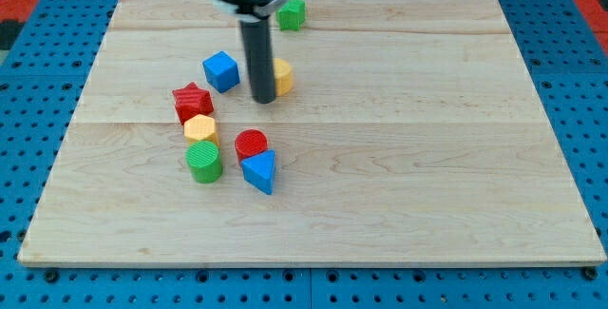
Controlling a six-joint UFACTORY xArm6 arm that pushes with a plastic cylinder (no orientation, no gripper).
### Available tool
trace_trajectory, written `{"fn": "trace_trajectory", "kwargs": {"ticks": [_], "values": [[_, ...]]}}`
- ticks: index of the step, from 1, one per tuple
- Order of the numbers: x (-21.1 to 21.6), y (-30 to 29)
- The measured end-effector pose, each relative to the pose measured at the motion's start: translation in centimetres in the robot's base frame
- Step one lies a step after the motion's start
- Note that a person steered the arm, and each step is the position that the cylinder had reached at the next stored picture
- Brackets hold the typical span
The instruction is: Place the yellow heart in between the green star and blue cube
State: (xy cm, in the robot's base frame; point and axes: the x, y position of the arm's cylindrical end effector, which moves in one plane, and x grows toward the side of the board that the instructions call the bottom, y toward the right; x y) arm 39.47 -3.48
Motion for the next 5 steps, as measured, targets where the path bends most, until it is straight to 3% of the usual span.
{"fn": "trace_trajectory", "kwargs": {"ticks": [1,3,5], "values": [[1.8,5.9],[0.4,3.8],[-8.3,0.5]]}}
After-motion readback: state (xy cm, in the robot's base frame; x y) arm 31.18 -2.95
